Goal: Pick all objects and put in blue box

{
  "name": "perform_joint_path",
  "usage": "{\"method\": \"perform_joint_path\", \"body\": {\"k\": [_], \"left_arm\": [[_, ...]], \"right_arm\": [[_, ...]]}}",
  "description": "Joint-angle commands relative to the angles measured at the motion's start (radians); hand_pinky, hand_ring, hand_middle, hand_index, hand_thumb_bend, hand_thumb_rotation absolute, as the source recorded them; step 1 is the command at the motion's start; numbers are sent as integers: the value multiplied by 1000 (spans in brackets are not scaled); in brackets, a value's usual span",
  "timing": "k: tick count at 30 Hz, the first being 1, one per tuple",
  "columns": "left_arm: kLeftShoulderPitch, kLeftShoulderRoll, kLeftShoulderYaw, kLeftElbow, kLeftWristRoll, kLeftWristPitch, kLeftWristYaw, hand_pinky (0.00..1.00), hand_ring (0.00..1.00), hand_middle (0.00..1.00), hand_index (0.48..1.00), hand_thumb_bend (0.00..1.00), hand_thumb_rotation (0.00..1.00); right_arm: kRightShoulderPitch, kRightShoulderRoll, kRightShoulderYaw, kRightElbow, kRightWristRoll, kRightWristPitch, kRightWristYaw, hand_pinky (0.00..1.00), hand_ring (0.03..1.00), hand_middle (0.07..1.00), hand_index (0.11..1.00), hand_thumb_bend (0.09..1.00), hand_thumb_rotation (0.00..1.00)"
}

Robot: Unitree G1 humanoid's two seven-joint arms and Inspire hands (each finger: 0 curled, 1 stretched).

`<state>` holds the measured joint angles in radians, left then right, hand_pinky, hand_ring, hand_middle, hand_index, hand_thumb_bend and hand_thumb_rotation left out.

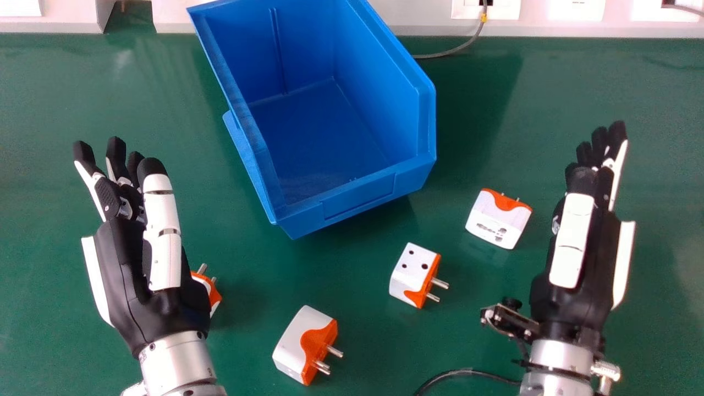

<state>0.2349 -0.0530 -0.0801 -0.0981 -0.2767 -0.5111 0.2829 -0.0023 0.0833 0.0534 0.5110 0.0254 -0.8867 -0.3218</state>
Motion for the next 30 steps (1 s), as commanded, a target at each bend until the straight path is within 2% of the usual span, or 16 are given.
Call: {"method": "perform_joint_path", "body": {"k": [1, 3, 6, 7, 9, 10, 12, 14, 17, 18, 19, 20, 23, 27, 30], "left_arm": [[35, -94, -20, -46, 13, -18, -9, 1000, 1000, 999, 975, 241, 513], [52, -93, -29, -64, 14, -20, -11, 1000, 1000, 999, 975, 241, 513], [78, -92, -44, -103, 30, -6, 2, 1000, 1000, 996, 974, 248, 517], [84, -91, -46, -114, 31, 1, 5, 1000, 1000, 995, 973, 250, 517], [88, -92, -46, -129, 26, 10, 11, 995, 995, 990, 967, 257, 519], [90, -92, -44, -131, 25, 11, 12, 980, 983, 977, 952, 282, 518], [93, -96, -42, -133, 21, 11, 15, 970, 975, 969, 942, 299, 518], [94, -103, -42, -137, 18, 11, 22, 970, 975, 969, 942, 299, 518], [91, -109, -44, -138, 35, 11, 38, 966, 973, 966, 939, 309, 517], [91, -109, -45, -139, 38, 11, 42, 957, 970, 964, 936, 318, 513], [94, -106, -48, -142, 39, 13, 44, 931, 960, 956, 923, 356, 482], [96, -103, -48, -143, 38, 13, 44, 923, 957, 953, 921, 373, 472], [95, -104, -46, -146, 38, 10, 53, 905, 947, 945, 903, 386, 461], [87, -95, -46, -156, 43, 22, 56, 892, 940, 943, 905, 382, 456], [81, -97, -43, -156, 43, 29, 61, 892, 937, 938, 904, 374, 464]], "right_arm": [[29, 111, 13, -60, -29, -17, -16, 1000, 1000, 1000, 1000, 483, 941], [48, 108, 16, -90, -39, -8, -22, 1000, 1000, 1000, 1000, 483, 941], [66, 92, 7, -122, -65, 9, -34, 1000, 1000, 1000, 1000, 491, 915], [70, 83, 0, -134, -86, 22, -44, 1000, 1000, 1000, 1000, 493, 907], [71, 55, -15, -147, -129, 44, -61, 997, 1000, 1000, 1000, 519, 892], [71, 40, -23, -152, -147, 53, -65, 983, 1000, 1000, 1000, 566, 855], [74, 8, -40, -168, -203, 82, -79, 977, 997, 1000, 1000, 605, 814], [78, -18, -53, -190, -250, 113, -85, 977, 997, 1000, 1000, 605, 814], [65, -94, -78, -204, -330, 152, -75, 978, 994, 998, 1000, 623, 794], [61, -109, -82, -209, -347, 163, -73, 973, 995, 996, 1000, 659, 754], [56, -124, -84, -211, -362, 177, -71, 967, 998, 996, 1000, 762, 617], [46, -138, -87, -211, -371, 191, -67, 971, 999, 998, 1000, 810, 565], [-3, -197, -94, -188, -418, 226, -71, 984, 992, 1000, 1000, 889, 483], [-96, -309, -89, -103, -488, 236, -68, 967, 983, 1000, 1000, 894, 452], [-168, -386, -75, -20, -543, 252, -79, 947, 982, 994, 1000, 918, 433]]}}
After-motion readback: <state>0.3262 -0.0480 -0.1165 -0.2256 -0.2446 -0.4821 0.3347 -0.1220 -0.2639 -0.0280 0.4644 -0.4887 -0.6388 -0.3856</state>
